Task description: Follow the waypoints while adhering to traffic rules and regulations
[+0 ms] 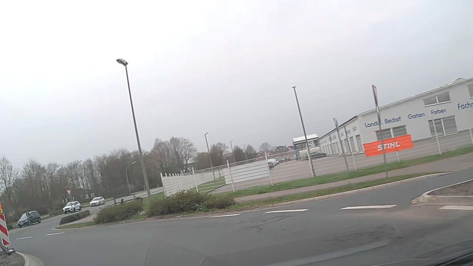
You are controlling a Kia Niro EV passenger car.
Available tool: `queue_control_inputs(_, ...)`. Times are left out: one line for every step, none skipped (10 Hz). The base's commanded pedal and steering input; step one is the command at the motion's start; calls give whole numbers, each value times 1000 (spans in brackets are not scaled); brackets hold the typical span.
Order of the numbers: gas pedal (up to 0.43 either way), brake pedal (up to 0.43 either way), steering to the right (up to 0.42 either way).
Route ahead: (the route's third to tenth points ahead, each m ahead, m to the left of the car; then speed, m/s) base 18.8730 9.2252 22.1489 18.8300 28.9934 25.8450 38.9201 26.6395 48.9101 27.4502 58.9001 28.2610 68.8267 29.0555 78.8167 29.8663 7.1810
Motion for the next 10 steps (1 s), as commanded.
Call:
queue_control_inputs(189,0,-247)
queue_control_inputs(189,0,-247)
queue_control_inputs(189,0,-247)
queue_control_inputs(189,0,-247)
queue_control_inputs(189,0,-247)
queue_control_inputs(189,0,-245)
queue_control_inputs(189,0,-243)
queue_control_inputs(189,0,-243)
queue_control_inputs(189,0,-243)
queue_control_inputs(189,0,-242)
